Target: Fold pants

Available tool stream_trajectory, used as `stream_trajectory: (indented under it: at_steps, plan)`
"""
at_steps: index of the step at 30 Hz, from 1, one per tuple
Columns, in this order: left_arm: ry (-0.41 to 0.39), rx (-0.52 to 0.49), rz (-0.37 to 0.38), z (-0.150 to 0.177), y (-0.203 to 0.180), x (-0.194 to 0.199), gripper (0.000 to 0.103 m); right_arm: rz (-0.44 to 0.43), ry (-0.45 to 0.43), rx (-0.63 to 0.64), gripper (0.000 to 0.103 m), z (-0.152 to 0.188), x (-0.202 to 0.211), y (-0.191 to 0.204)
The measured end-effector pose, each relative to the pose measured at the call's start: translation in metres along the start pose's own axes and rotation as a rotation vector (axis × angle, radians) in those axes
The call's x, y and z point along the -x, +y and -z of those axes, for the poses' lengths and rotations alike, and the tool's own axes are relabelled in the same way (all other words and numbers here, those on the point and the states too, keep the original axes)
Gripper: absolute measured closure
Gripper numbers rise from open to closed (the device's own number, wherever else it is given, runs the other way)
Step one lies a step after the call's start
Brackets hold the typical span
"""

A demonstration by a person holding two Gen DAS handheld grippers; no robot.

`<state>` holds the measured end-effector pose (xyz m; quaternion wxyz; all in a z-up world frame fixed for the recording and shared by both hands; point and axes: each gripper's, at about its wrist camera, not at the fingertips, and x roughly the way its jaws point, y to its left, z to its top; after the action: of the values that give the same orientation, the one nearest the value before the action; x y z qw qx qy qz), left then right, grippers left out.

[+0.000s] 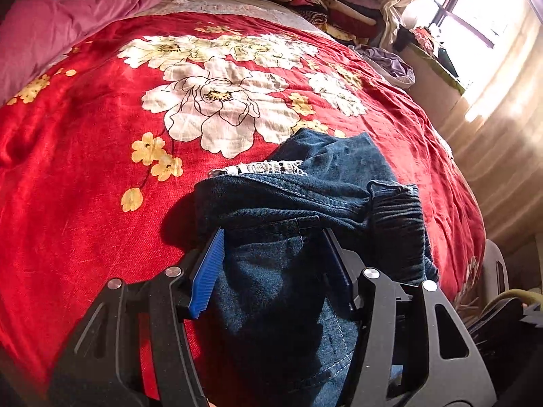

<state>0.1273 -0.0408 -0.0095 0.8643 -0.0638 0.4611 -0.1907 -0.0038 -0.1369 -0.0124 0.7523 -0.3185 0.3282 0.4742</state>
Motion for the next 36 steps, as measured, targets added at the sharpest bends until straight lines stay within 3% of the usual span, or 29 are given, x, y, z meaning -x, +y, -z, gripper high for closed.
stream_trajectory:
  at_steps: [4,9,11,23,29,32,36]
  plan:
    - [-0.026,-0.006,-0.019,0.003,-0.004,0.004,0.052,-0.026,-0.016,-0.081,0.098,0.002,-0.005,-0.008]
    - [-0.048,-0.009,-0.038,0.004,-0.011,0.017,0.038,-0.030,-0.031,-0.127,0.093,0.002,0.007,-0.011]
    - [-0.058,-0.012,-0.034,0.006,-0.014,0.022,0.038,-0.042,-0.051,-0.150,0.084,0.001,0.015,-0.014]
    - [-0.130,-0.025,-0.059,0.008,-0.026,0.056,0.032,-0.102,-0.155,-0.234,0.074,-0.002,0.061,-0.023]
    - [-0.171,-0.033,-0.070,0.011,-0.030,0.075,0.027,-0.053,-0.214,-0.280,0.072,-0.003,0.087,-0.034]
    - [-0.188,-0.036,-0.077,0.013,-0.032,0.083,0.022,-0.006,-0.237,-0.319,0.059,0.002,0.099,-0.044]
    - [-0.209,-0.046,-0.100,0.017,-0.034,0.092,0.017,0.054,-0.264,-0.396,0.051,0.007,0.107,-0.060]
